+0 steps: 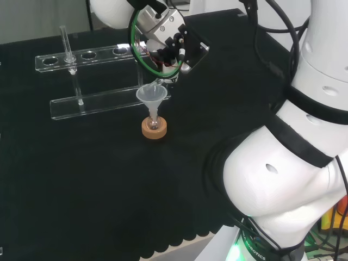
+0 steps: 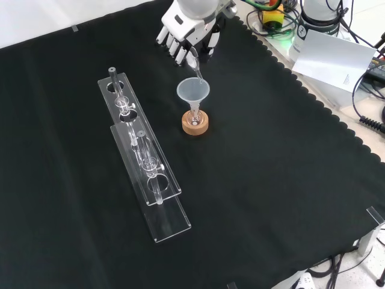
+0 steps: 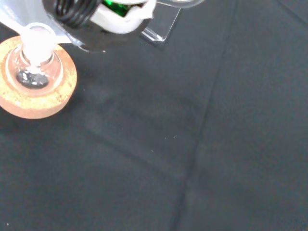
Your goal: Pour all the NaCl from the weighing funnel into the round-bottom flask.
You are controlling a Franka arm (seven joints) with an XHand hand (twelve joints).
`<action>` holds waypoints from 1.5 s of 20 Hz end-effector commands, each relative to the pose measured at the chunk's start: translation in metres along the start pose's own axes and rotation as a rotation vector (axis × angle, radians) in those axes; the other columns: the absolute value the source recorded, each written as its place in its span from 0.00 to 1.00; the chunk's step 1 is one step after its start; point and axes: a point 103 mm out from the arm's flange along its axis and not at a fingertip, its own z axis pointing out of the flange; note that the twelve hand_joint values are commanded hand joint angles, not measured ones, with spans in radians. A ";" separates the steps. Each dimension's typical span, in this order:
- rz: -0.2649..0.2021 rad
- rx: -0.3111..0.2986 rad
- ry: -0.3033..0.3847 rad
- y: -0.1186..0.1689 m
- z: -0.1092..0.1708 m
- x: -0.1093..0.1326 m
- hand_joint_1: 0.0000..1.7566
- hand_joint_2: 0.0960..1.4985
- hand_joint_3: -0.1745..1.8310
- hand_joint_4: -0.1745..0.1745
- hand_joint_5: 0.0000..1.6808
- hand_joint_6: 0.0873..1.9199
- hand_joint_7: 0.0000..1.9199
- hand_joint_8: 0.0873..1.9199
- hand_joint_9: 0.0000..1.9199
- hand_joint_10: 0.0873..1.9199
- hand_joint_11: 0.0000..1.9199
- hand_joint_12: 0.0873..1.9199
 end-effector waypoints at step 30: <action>0.078 0.076 -0.095 0.005 0.009 -0.016 0.61 0.50 0.37 0.98 0.64 0.49 0.48 0.30 0.52 0.17 0.32 0.61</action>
